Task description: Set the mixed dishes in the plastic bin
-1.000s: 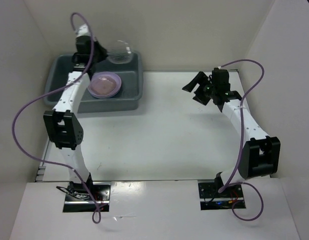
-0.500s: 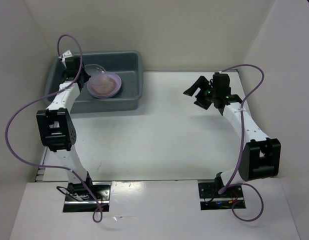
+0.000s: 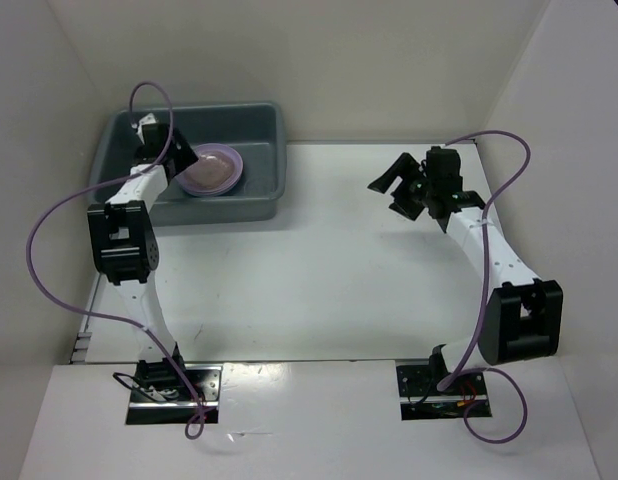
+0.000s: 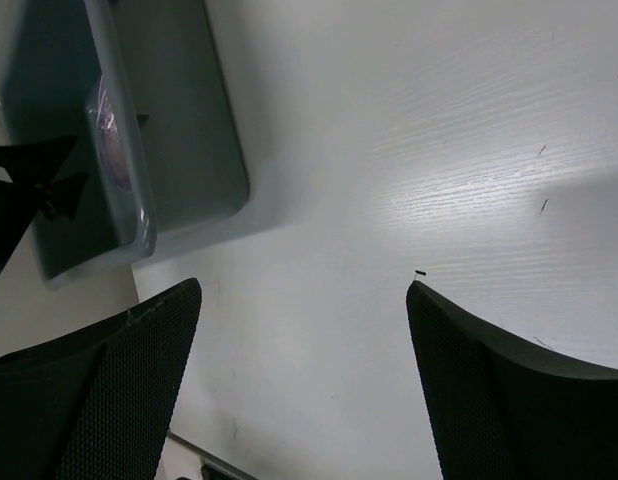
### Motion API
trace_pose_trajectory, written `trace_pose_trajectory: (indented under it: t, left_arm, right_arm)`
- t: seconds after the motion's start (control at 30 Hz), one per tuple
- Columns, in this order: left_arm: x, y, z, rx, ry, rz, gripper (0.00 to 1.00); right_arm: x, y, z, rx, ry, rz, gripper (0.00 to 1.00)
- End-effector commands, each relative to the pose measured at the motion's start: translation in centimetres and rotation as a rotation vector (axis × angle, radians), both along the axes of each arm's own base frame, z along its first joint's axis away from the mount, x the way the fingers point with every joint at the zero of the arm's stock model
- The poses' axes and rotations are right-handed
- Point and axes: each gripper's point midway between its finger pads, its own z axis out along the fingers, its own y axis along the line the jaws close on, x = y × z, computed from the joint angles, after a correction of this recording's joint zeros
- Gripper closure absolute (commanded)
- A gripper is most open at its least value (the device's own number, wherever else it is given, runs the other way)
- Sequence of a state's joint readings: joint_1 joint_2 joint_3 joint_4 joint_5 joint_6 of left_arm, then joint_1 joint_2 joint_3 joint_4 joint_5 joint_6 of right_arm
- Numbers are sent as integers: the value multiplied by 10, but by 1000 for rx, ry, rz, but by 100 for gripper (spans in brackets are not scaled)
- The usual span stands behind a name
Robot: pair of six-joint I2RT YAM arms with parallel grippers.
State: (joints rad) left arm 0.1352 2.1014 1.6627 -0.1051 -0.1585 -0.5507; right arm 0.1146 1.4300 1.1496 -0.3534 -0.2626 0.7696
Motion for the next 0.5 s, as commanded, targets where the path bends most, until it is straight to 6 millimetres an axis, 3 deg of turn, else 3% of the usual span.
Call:
trace_pose_trajectory:
  t: [0.0, 0.03, 0.1, 0.13, 0.23, 0.27, 0.33, 0.37, 0.43, 0.47]
  left_arm:
    - [32, -7, 67, 2, -181, -76, 1]
    - [32, -6, 86, 16, -214, -81, 0]
    - [33, -3, 152, 76, -317, -88, 0]
    - [32, -2, 173, 105, -331, -99, 0]
    - [6, -2, 243, 126, -398, -162, 0]
    - [-13, -6, 263, 138, -400, -178, 0]
    - [-34, -20, 273, 115, -401, -232, 0]
    - [-54, -28, 268, 123, -382, -273, 0]
    - [-72, -35, 251, 102, -344, -292, 0]
    - [-88, -40, 261, 95, -375, -295, 0]
  right_arm:
    - [4, -4, 28, 6, -92, -22, 12]
    - [2, -4, 26, 5, -83, -22, 12]
    - [4, -4, 32, 7, -95, -22, 12]
    - [5, -6, 31, 1, -96, -31, 12]
    - [5, -9, 40, -46, -132, -9, 8]
    - [3, -9, 45, -59, -145, 0, 6]
    - [0, -12, 53, -101, -190, 28, 0]
    - [-2, -12, 57, -116, -208, 38, 0]
    - [-13, -10, 62, -132, -240, 84, 0]
    - [-17, -12, 63, -133, -249, 95, 0]
